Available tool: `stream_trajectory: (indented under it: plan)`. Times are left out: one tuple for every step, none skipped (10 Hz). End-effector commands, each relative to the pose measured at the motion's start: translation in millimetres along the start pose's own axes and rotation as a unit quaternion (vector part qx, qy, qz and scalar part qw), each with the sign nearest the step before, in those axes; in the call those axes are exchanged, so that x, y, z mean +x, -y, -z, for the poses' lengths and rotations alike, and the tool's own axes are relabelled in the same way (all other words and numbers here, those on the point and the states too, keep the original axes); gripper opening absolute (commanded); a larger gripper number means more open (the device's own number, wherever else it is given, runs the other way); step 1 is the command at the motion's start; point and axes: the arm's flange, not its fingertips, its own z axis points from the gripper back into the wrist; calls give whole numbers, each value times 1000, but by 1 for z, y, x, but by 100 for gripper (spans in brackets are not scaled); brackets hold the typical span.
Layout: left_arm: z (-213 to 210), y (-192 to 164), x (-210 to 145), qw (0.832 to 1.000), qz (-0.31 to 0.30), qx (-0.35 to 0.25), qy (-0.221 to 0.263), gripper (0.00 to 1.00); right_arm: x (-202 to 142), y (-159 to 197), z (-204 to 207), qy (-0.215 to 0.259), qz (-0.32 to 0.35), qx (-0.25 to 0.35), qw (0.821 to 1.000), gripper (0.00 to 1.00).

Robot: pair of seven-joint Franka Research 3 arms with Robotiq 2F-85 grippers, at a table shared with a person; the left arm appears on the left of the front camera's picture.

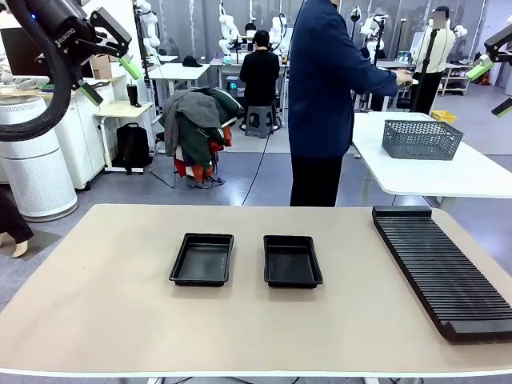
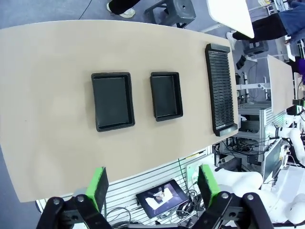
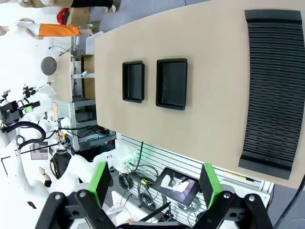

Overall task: Inspect and transfer BCBs to ESD trays.
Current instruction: Pick up the Blank PCB from the PCB Rack and place it in the left ESD tray.

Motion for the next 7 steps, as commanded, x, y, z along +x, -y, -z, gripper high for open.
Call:
stream_trajectory:
  plan:
    - [-3,-2,-4,1000,-15,-15,-7,100,-1,4,2,3,-9,19,1000,100]
    - [-3,-3,-4,1000,-17,-12,-5,100,0,6,2,-3,-9,22,1000,100]
    - [-3,-3,-5,1000,-15,-12,-7,100,2,9,2,-6,-8,24,1000,100]
    - [-3,-3,-5,1000,-4,-15,-12,100,3,11,4,-10,-9,19,1000,100]
    - [-2,-2,0,1000,-4,-3,0,100,4,12,6,-7,-9,17,1000,100]
    - [-2,-2,0,1000,-4,-3,0,100,2,4,3,-2,0,7,1000,100]
    - [-2,-2,0,1000,-4,-3,0,100,2,4,3,-2,0,7,1000,100]
